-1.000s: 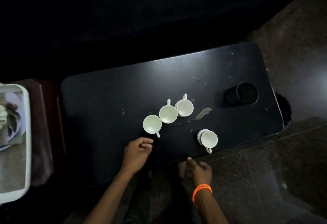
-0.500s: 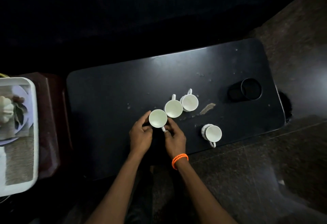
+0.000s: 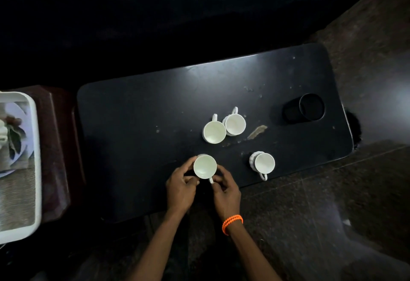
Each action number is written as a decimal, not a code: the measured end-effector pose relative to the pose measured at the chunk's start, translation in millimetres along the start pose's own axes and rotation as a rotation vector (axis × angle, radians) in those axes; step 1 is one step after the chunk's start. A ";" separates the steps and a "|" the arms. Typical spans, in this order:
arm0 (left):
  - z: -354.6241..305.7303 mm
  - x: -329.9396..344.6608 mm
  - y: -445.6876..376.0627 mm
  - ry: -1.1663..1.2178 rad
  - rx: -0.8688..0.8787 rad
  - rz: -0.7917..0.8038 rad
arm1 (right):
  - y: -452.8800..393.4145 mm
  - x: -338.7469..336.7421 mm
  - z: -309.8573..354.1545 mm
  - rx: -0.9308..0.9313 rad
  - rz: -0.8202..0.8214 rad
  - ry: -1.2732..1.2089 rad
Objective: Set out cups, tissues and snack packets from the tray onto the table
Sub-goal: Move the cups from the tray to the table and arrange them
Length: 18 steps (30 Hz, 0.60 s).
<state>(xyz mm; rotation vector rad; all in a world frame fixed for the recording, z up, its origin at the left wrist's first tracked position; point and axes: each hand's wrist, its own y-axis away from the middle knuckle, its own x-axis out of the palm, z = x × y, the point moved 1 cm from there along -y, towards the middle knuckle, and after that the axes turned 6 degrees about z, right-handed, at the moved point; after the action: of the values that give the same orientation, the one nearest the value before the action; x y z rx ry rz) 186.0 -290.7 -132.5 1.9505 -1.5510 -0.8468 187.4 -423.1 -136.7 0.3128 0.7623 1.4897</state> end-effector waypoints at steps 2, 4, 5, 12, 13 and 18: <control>2.7 1.6 2.7 -0.003 0.000 0.010 | 2.1 -3.5 -3.5 -0.009 -0.002 0.021; 5.4 3.8 4.6 0.002 0.001 0.024 | 3.9 -7.5 -6.3 -0.011 -0.006 0.011; 6.6 5.3 5.3 0.005 0.000 0.030 | 4.6 -9.8 -7.5 -0.009 -0.011 0.012; 11.9 16.6 9.7 -0.013 -0.015 0.051 | 5.4 -26.8 -11.2 -0.012 -0.005 0.088; 12.1 18.2 10.5 -0.010 -0.012 0.042 | 5.3 -28.8 -11.2 -0.020 -0.002 0.093; 6.4 23.6 15.1 -0.031 0.005 -0.074 | -1.6 -34.7 -6.6 -0.033 -0.102 0.156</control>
<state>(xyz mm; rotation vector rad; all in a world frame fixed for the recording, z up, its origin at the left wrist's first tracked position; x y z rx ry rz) 174.9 -317.1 -129.8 2.0189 -1.5075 -0.9082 187.7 -458.3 -133.5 0.1309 0.8641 1.4401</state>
